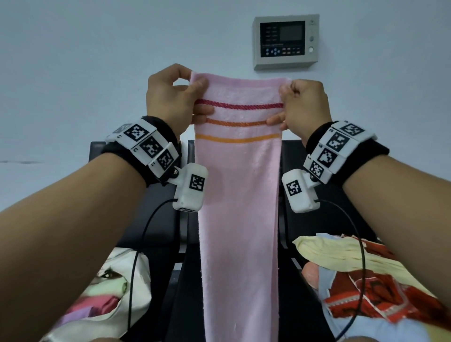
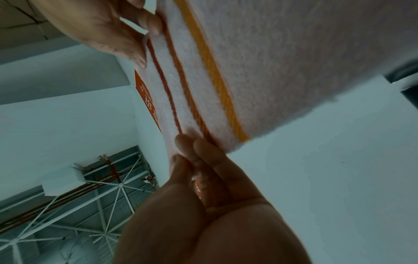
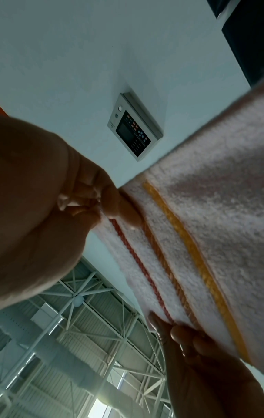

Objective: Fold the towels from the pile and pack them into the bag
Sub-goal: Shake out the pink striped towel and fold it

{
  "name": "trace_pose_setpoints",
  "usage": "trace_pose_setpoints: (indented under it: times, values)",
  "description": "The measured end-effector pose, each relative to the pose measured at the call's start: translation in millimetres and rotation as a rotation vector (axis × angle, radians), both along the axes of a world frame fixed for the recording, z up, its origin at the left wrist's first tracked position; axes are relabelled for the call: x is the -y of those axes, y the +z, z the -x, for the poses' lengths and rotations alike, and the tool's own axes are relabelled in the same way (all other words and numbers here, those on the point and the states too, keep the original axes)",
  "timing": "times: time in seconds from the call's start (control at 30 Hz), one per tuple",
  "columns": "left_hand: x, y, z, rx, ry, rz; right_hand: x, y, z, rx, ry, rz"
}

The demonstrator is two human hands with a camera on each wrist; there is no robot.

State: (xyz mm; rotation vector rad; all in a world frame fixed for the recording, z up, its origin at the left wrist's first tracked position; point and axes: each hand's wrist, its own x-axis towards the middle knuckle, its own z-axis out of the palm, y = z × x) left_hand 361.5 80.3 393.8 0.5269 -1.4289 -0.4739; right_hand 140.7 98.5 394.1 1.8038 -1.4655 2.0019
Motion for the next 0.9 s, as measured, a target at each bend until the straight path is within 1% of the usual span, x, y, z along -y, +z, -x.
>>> trace_pose_setpoints:
  times: [0.13, 0.33, 0.67, 0.77, 0.9]
  values:
    - [0.2, 4.4, -2.4, 0.0, 0.054, 0.021, -4.3, 5.4, 3.6, -0.037, -0.062, 0.05]
    - [-2.0, 3.9, -5.0, 0.009, 0.128, 0.042, -9.2, 4.3, 5.9, -0.053, -0.096, 0.083]
    - [-5.0, 5.4, -5.8, -0.011, 0.083, 0.033, -13.6, 7.7, 1.3, -0.064, -0.109, 0.053]
    - [-2.0, 0.2, -1.8, -0.003, 0.033, -0.011, -8.6, 0.5, -0.2, -0.043, -0.07, 0.029]
    - [17.3, -19.4, 4.5, 0.04, -0.004, -0.095, 12.1, -18.3, 2.9, -0.002, -0.014, -0.058]
